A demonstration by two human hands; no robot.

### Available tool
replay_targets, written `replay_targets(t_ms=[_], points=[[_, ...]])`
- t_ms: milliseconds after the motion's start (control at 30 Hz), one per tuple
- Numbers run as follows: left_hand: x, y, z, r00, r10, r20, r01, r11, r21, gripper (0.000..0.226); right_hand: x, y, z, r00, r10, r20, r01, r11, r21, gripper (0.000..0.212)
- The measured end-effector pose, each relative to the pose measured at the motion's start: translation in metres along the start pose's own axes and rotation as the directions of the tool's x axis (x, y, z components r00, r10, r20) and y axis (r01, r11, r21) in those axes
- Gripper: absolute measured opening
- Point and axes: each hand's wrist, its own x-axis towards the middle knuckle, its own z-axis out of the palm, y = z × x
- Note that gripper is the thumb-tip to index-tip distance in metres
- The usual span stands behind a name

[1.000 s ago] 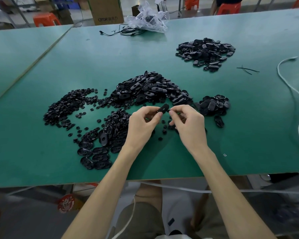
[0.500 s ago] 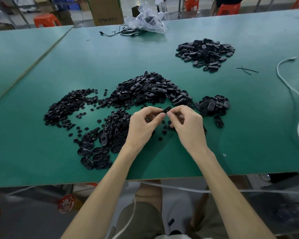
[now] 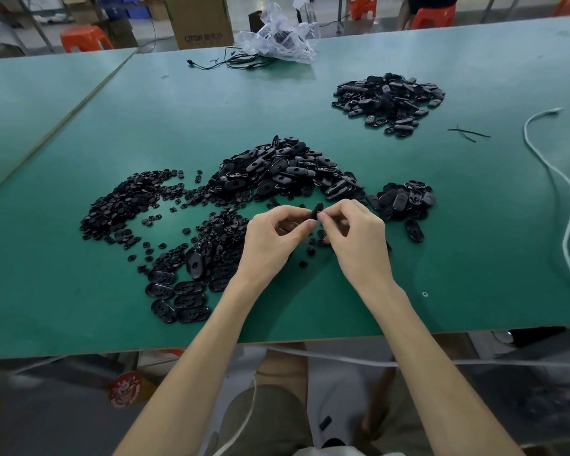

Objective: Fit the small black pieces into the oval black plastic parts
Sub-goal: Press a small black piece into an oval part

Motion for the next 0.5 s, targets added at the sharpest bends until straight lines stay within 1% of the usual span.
replay_targets(t_ms=[100, 300, 500], points=[[-0.001, 0.001, 0.0, 1.0, -0.014, 0.01, 0.014, 1.0, 0.005, 0.013, -0.001, -0.001, 0.001, 0.999, -0.015, 0.033, 0.016, 1.0, -0.027, 0.012], [-0.001, -0.001, 0.0, 0.999, -0.031, -0.008, 0.031, 0.999, -0.038, 0.015, -0.003, -0.007, 0.002, 0.997, -0.071, 0.043, 0.077, 0.984, -0.163, 0.016], [0.0, -0.002, 0.0, 0.997, -0.034, -0.069, 0.031, 0.999, -0.033, 0.012, -0.007, -0.013, 0.003, 0.984, -0.143, 0.101, 0.164, 0.956, -0.242, 0.024]])
